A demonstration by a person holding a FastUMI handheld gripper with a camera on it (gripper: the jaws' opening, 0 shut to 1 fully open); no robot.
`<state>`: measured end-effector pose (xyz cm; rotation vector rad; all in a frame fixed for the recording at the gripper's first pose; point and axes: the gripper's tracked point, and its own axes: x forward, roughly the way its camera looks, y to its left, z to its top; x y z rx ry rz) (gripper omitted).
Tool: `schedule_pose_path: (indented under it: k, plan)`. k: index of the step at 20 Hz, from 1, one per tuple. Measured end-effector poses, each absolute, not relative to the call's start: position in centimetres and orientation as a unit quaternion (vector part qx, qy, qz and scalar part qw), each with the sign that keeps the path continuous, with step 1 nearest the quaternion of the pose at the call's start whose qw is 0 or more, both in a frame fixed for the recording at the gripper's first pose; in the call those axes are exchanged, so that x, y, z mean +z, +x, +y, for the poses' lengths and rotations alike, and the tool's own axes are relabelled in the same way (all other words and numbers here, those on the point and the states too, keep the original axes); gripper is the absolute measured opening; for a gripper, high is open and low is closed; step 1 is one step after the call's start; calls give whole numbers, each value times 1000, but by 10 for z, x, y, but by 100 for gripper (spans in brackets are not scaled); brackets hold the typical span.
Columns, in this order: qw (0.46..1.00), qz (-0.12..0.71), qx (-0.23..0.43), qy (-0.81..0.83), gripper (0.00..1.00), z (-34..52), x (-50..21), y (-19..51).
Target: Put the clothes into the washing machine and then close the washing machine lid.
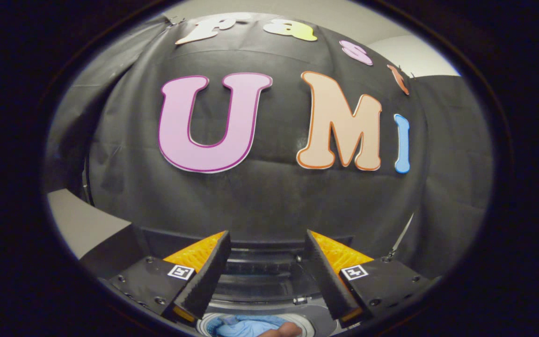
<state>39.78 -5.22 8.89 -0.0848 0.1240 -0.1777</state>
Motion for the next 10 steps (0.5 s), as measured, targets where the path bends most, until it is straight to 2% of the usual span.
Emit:
schedule_pose_path:
  k: [3,6,7,10]
  plan:
    - [996,65,-67,-11,98,-57,85,422]
    - [991,125,-54,6,98,-65,50,434]
    - [993,99,-57,21,98,-67,55,439]
    - [992,108,-57,36,97,-71,51,446]
